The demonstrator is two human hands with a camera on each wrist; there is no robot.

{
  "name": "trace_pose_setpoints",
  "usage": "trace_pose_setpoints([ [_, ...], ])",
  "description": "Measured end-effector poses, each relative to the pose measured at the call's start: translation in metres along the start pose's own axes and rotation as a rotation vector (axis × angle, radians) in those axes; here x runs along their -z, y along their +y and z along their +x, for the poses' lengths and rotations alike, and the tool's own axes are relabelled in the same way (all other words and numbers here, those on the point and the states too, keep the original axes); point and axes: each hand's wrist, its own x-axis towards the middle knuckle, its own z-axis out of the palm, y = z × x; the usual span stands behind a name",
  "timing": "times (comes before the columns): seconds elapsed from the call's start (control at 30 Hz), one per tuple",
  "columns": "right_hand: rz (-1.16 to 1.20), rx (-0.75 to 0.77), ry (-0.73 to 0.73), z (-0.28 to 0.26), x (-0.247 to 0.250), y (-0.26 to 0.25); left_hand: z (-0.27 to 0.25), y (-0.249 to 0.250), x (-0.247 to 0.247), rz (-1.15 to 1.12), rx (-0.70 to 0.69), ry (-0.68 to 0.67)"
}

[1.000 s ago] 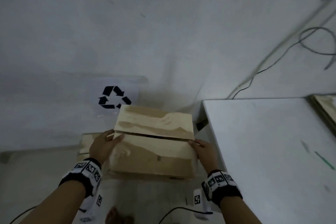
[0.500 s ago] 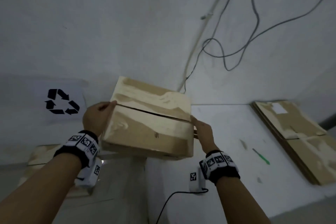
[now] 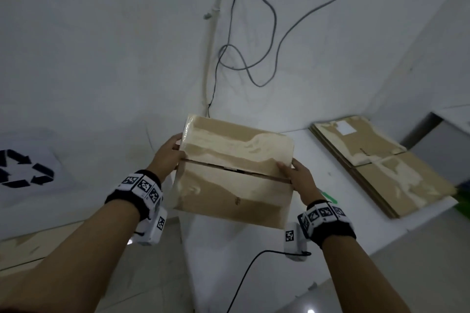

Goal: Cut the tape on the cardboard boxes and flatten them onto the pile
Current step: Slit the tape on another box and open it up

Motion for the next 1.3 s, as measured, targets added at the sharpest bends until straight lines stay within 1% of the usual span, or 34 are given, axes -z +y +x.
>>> trace_pose_setpoints([
  [0.13, 0.100, 0.036, 0.095, 0.011, 0.024, 0.025, 0.012, 0.014, -0.034, -0.055, 0.080, 0.014],
  [0.23, 0.133, 0.066, 0.238, 0.025, 0.040, 0.032, 0.030, 0.021, -0.060, -0.061, 0.112, 0.021],
  [0.33, 0.120, 0.085, 0.312, 0.053, 0.053, 0.040, 0.041, 0.028, -0.093, -0.135, 0.089, 0.126],
  [0.37, 0.115, 0.097, 0.320, 0.065, 0.057, 0.045, 0.044, 0.029, -0.106, -0.186, 0.080, 0.166],
  [0.43, 0.137, 0.122, 0.311, 0.086, 0.066, 0.054, 0.046, 0.027, -0.129, -0.297, 0.072, 0.191],
  [0.5, 0.146, 0.164, 0.273, 0.106, 0.081, 0.069, 0.044, 0.018, -0.154, -0.367, 0.077, 0.210],
  [0.53, 0.148, 0.181, 0.272, 0.107, 0.082, 0.075, 0.040, 0.011, -0.155, -0.375, 0.080, 0.191],
  [0.57, 0.160, 0.186, 0.254, 0.113, 0.085, 0.083, 0.036, 0.003, -0.161, -0.361, 0.074, 0.180],
  [0.67, 0.172, 0.243, 0.126, 0.124, 0.099, 0.111, 0.021, -0.019, -0.186, -0.301, 0.058, 0.228],
  [0.73, 0.196, 0.276, 0.032, 0.122, 0.109, 0.127, 0.009, -0.032, -0.204, -0.241, 0.048, 0.303],
  [0.83, 0.172, 0.355, -0.081, 0.115, 0.121, 0.152, -0.009, -0.054, -0.220, -0.103, 0.020, 0.501],
  [0.87, 0.126, 0.377, -0.095, 0.112, 0.126, 0.163, -0.016, -0.064, -0.223, -0.049, 0.030, 0.543],
  [0.9, 0.075, 0.400, -0.101, 0.110, 0.131, 0.172, -0.024, -0.071, -0.226, -0.023, 0.052, 0.544],
  [0.93, 0.022, 0.405, -0.106, 0.111, 0.136, 0.184, -0.031, -0.079, -0.229, -0.029, 0.082, 0.525],
  [1.03, -0.098, 0.385, -0.154, 0.107, 0.148, 0.209, -0.051, -0.088, -0.242, -0.212, 0.168, 0.500],
  [1.07, -0.125, 0.381, -0.170, 0.105, 0.150, 0.215, -0.054, -0.090, -0.245, -0.235, 0.194, 0.493],
  [1.13, -0.194, 0.393, -0.202, 0.104, 0.152, 0.224, -0.054, -0.095, -0.252, -0.269, 0.241, 0.516],
  [1.17, -0.243, 0.387, -0.222, 0.106, 0.153, 0.228, -0.052, -0.096, -0.255, -0.287, 0.256, 0.576],
  [1.23, -0.376, 0.339, -0.250, 0.114, 0.154, 0.237, -0.044, -0.095, -0.259, -0.324, 0.283, 0.752],
  [1.3, -0.571, 0.255, -0.232, 0.127, 0.157, 0.248, -0.041, -0.090, -0.264, -0.253, 0.320, 0.860],
])
